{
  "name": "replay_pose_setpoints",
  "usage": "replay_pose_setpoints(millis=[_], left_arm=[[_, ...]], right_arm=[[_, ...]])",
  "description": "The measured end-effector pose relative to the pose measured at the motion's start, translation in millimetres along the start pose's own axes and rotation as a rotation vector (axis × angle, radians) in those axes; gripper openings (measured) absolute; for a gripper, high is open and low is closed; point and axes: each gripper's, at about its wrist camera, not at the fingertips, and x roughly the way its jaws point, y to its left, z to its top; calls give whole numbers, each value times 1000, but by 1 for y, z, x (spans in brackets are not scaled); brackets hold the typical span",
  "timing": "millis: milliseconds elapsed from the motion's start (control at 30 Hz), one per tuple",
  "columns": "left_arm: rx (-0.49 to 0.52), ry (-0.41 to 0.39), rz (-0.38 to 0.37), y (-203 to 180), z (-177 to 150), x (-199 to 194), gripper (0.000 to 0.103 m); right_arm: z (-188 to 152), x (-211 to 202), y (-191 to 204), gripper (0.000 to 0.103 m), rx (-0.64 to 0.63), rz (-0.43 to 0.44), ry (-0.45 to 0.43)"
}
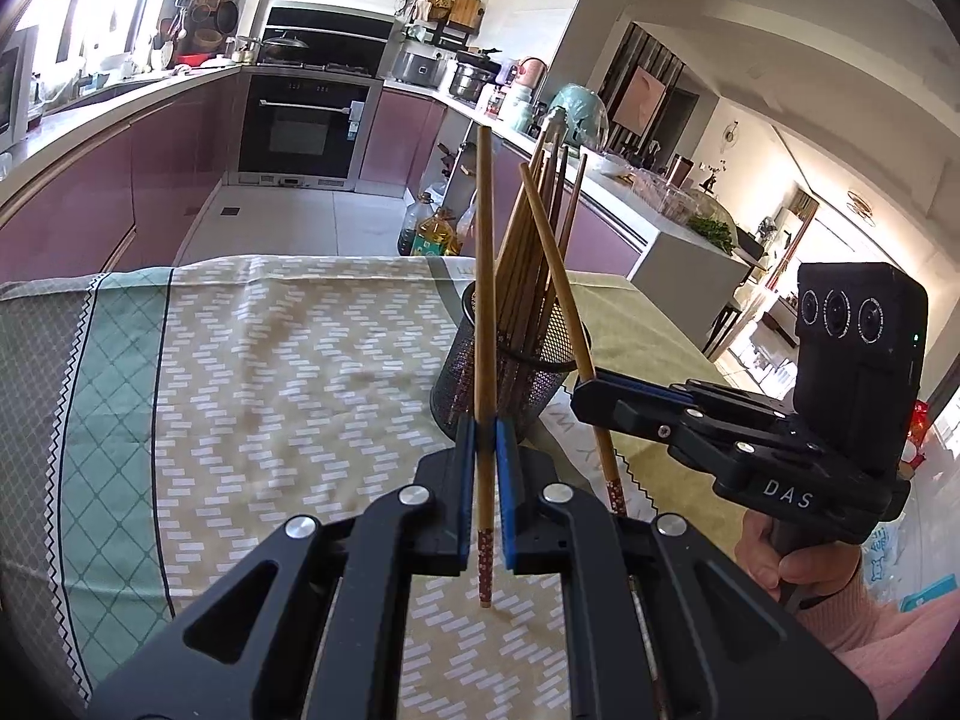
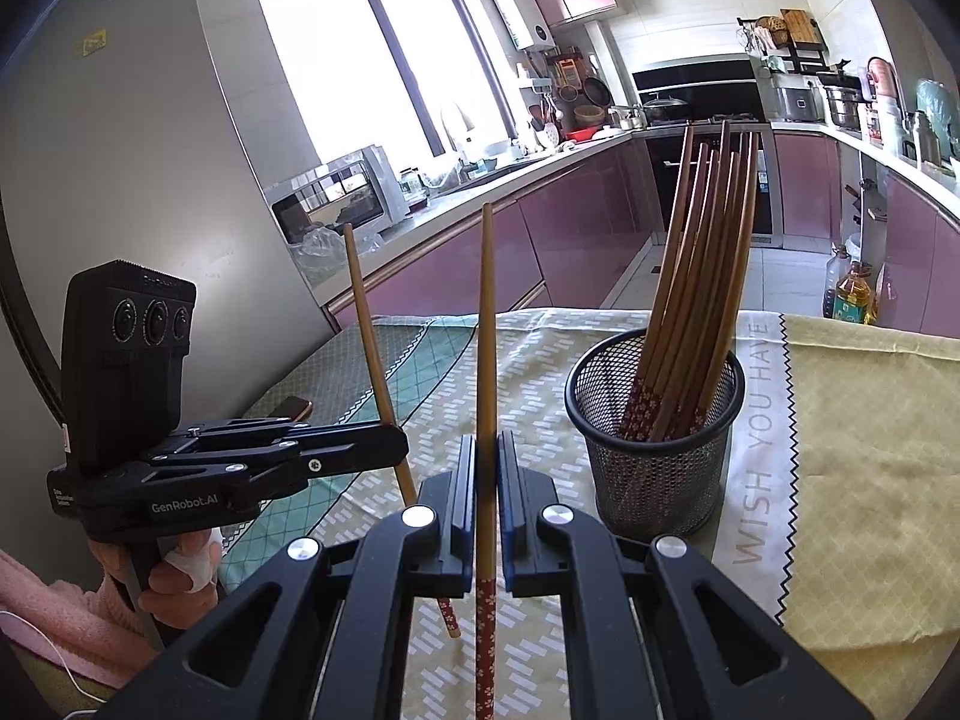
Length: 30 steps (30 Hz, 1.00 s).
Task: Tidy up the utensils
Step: 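Lift both held chopsticks upright and carry them over the black mesh holder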
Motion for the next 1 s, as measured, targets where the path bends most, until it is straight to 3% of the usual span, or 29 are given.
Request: replay_pose_setpoints(millis=[1000], left_arm=[[31,-21,-2,-9,11,-9,7]], right_arm=[[9,-11,-6,6,-3,-18,-46]])
